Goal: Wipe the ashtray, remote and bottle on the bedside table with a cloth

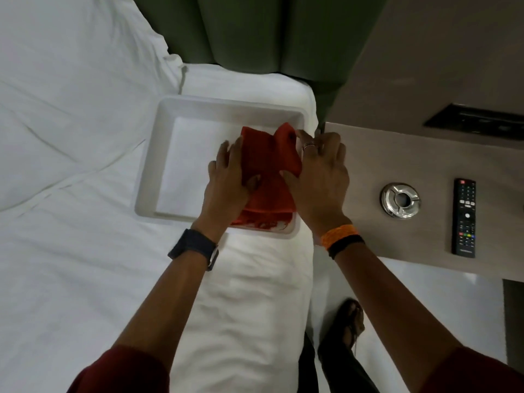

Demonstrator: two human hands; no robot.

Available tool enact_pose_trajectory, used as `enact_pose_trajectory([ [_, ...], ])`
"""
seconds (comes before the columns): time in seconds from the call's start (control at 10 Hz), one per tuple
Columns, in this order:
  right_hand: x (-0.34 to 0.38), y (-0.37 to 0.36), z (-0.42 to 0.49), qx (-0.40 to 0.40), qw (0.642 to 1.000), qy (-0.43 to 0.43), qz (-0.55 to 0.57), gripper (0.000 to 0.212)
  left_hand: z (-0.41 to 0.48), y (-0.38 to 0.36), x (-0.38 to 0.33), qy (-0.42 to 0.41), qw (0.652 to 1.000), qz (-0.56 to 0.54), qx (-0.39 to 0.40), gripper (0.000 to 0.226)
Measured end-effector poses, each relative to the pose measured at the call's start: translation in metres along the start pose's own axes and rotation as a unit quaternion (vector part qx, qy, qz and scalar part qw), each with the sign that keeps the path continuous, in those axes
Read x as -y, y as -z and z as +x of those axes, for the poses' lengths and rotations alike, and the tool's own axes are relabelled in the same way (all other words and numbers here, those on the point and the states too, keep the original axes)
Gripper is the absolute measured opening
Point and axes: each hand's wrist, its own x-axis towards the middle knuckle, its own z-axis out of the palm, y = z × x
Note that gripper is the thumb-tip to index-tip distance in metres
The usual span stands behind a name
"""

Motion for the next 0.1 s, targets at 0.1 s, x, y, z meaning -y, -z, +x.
enact_pose_trajectory([
  [0.1, -0.0088, 0.0114, 0.0028, -0.021, 1.000, 0.021, 0.007, 0.070, -0.0048, 0.0008, -0.0137, 0.005, 0.991, 0.096, -0.088, 0.071],
])
